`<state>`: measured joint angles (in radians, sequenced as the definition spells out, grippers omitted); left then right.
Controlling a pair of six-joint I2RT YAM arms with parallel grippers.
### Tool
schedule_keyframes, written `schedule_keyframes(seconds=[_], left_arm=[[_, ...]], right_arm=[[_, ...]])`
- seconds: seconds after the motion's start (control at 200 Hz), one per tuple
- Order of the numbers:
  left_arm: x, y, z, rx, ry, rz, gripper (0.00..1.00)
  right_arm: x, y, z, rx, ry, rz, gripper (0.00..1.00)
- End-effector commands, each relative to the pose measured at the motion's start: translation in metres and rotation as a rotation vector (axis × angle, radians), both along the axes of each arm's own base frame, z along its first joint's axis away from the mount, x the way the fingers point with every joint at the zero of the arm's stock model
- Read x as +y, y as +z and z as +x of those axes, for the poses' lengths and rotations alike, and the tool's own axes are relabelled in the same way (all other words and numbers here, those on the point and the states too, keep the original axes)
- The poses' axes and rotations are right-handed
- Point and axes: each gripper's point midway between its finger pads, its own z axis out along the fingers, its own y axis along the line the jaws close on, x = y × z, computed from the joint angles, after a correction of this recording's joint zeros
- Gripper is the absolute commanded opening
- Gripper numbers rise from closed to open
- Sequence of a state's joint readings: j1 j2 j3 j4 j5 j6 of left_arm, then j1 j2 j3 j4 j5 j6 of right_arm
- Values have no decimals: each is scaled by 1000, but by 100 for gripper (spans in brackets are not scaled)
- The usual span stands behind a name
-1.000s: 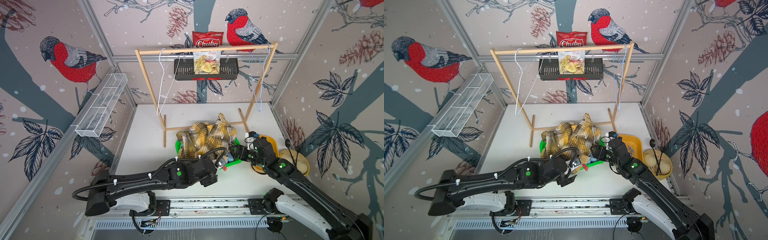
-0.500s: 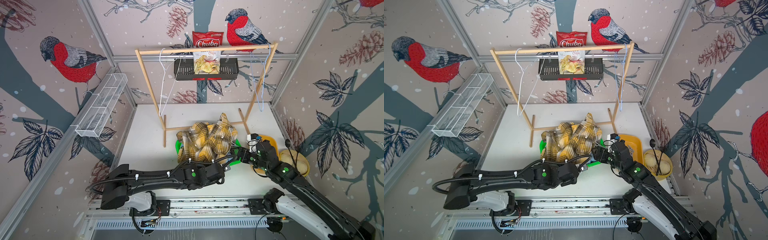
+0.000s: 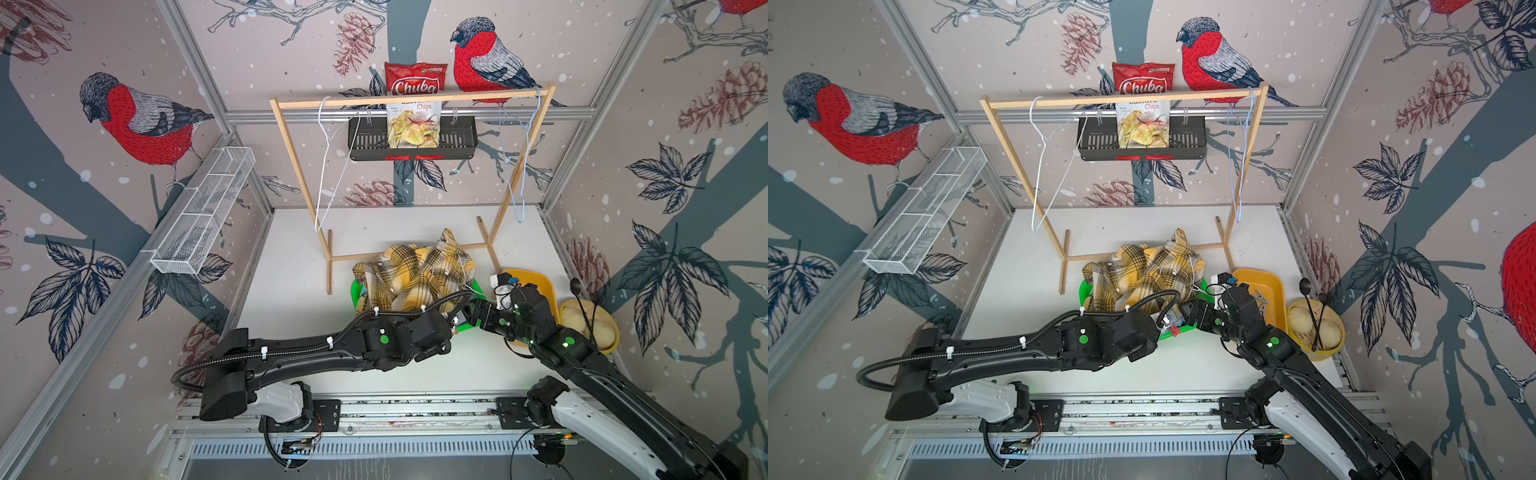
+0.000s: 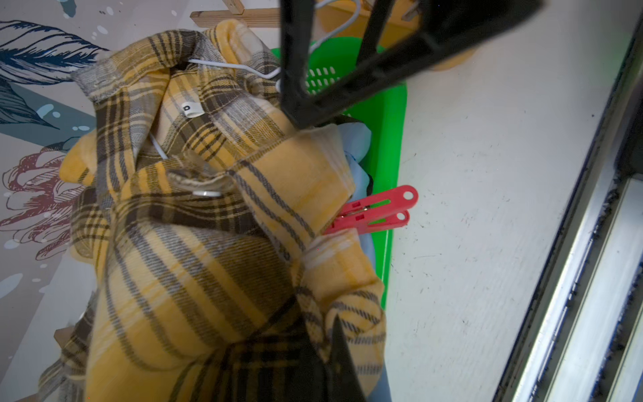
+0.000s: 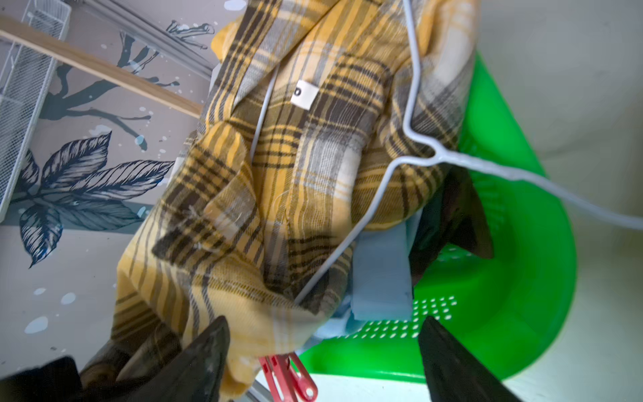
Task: Remove the clothespins securing long-sleeve shirts to the hanger
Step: Remove the clamp from the hanger.
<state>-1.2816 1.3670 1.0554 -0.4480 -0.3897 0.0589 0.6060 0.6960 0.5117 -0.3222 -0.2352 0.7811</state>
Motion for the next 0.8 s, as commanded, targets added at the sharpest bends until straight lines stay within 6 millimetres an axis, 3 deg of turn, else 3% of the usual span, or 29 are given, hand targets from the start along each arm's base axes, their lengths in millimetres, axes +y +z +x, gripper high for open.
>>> schedule_keyframes(seconds=[0.0,0.195,0.23,0.415,0.63,0.795], left_arm=[[-7,17,5,48,11,-138,0],[-1,39,16,62,33,-270,0],[1,31,15,77,33,-263,0],[-2,30,15,116,23,-291,0],[-2,32,16,146,21,-327,0],[-2,32,18,156,25,-344,0]], right_arm=[[15,4,-12,42,61,118,83],[25,0,-21,87,80,258,79],[27,0,-22,90,84,275,79],[39,11,-25,88,111,405,79],[49,3,-27,107,124,428,77],[57,8,-30,102,149,504,74]])
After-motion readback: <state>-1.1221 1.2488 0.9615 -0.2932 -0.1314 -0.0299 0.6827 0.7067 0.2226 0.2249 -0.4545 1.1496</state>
